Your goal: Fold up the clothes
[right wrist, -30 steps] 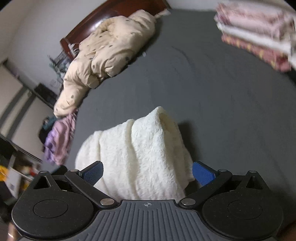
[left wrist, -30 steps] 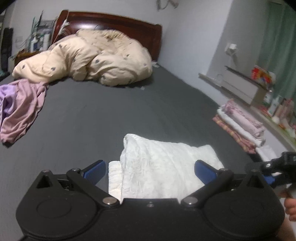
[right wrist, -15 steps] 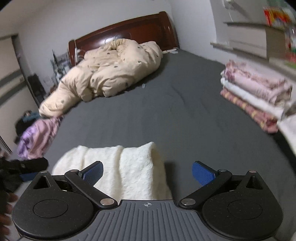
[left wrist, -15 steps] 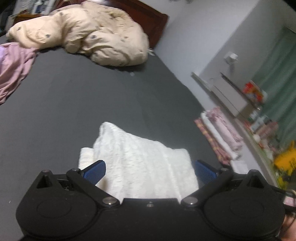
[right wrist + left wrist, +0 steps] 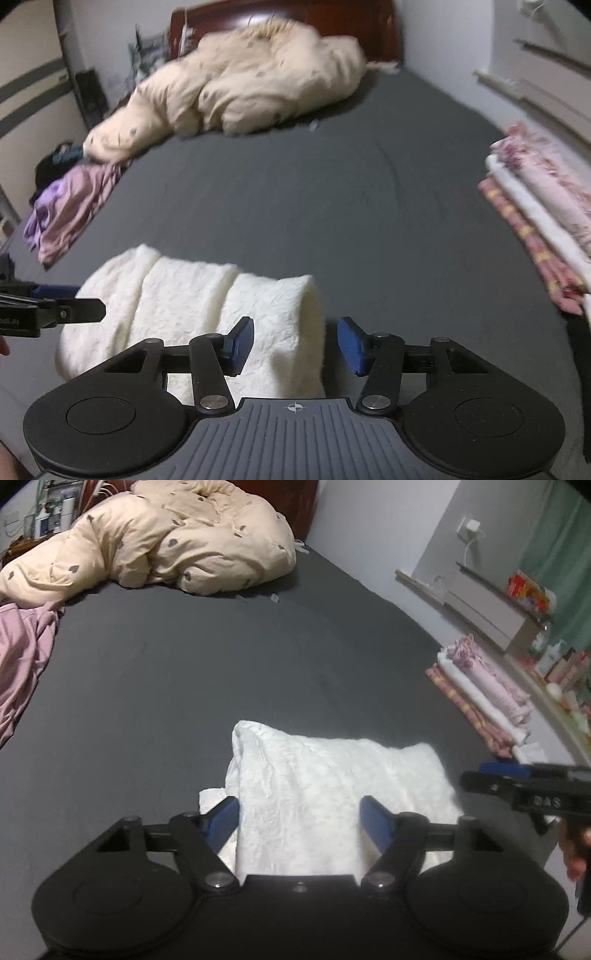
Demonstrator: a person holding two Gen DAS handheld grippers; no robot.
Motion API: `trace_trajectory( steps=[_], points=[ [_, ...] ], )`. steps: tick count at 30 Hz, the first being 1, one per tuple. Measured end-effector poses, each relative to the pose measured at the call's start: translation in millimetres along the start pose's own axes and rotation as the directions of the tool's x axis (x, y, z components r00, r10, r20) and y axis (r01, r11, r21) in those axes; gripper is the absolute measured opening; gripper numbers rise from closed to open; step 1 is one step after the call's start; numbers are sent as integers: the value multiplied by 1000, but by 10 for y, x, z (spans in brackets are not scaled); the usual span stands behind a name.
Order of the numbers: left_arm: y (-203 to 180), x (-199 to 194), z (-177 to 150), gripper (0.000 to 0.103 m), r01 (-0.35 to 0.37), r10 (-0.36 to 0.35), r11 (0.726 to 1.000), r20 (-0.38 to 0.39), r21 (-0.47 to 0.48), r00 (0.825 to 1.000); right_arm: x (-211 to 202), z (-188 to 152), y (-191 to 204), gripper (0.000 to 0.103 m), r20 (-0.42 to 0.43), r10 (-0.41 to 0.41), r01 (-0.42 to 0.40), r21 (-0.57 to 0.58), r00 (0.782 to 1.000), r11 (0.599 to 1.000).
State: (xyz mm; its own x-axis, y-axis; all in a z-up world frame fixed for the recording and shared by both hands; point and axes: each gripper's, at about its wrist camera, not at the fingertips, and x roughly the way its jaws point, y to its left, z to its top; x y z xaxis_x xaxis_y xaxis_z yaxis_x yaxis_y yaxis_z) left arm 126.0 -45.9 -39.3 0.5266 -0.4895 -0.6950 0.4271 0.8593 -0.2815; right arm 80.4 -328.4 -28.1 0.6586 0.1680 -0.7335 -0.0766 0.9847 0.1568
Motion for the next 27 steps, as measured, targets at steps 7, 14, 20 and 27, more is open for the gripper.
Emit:
trace_trajectory(
  steps=[7, 14, 20, 27],
  points=[
    [-13, 144, 33, 46, -43, 46, 997, -42, 67, 998, 357, 53, 150, 33, -47, -58, 56, -44, 997, 997],
    [112, 189, 56, 10, -14, 15, 1000, -52, 18, 999, 491, 81, 102, 0, -54, -35, 35, 6, 998, 999],
    [129, 78, 33, 9, -11, 11, 1000, -33, -9, 999, 388, 151, -13, 0, -6, -47, 48, 54, 999, 997],
    [252, 6, -68, 9, -9, 7, 998, -42, -59, 999, 532, 90, -214, 0, -30, -69, 73, 176, 997, 982]
  ],
)
